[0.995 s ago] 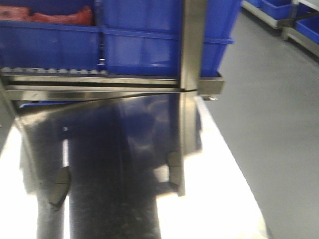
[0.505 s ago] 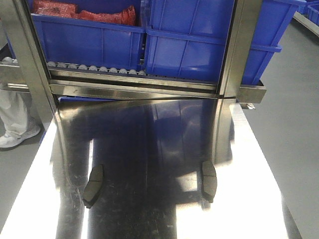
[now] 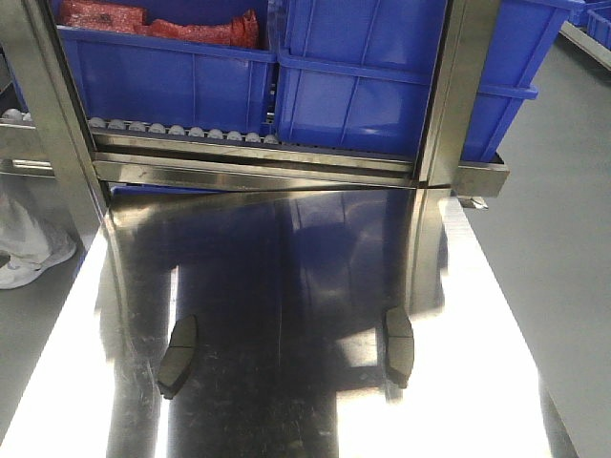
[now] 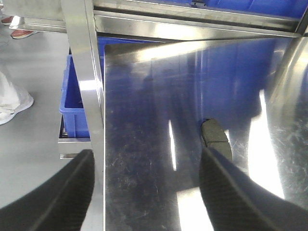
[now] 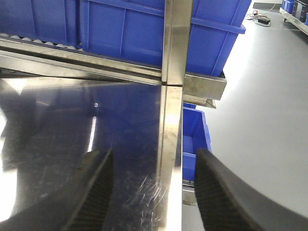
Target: Move and align brake pads A on conveyor
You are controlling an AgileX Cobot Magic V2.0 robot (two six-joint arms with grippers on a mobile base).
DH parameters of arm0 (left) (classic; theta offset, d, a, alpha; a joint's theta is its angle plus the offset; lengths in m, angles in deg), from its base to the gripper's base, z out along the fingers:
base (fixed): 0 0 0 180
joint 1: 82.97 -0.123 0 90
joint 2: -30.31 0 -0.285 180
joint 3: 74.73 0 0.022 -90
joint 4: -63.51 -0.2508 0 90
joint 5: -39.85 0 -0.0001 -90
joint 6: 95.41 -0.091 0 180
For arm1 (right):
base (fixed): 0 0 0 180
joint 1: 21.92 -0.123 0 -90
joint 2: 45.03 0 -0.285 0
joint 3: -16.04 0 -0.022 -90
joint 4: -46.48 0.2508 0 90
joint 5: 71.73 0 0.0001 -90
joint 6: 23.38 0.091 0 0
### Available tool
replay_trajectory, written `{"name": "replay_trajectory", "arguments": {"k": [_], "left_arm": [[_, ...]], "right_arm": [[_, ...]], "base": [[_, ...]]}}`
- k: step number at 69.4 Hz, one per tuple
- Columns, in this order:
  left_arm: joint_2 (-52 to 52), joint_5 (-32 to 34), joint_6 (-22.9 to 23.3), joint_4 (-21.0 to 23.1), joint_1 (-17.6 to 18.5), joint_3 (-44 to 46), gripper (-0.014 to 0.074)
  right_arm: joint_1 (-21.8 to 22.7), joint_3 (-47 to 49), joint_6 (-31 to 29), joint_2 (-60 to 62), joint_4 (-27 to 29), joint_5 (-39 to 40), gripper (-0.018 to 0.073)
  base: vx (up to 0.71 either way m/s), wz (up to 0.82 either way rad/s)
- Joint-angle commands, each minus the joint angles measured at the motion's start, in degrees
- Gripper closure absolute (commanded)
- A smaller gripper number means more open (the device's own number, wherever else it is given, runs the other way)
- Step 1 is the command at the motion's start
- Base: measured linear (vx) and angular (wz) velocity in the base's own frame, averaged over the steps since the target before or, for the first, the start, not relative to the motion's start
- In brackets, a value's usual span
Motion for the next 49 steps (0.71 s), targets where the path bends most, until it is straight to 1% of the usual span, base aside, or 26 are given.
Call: {"name": "replay_trajectory", "arguments": {"k": [1,44,49], "left_arm": [[0.55,4.04,-0.02,0.59,0.22,1.59,0.0153],[0.62,3.98,-0.02,1.02,0.22,1.54,0.0153],[0.62,4.74,0.08,1.02,0.22,1.57,0.0153]], "right_arm": [[0.25,1.51,-0.71,-0.63,-0.48,4.27,0.018],[0.25,1.51,-0.71,-0.63,-0.48,4.27,0.018],[0.25,1.51,-0.71,-0.63,-0.48,4.27,0.018]], "base": [[0.0,0.0],[0.0,0.0],[0.0,0.0]]}}
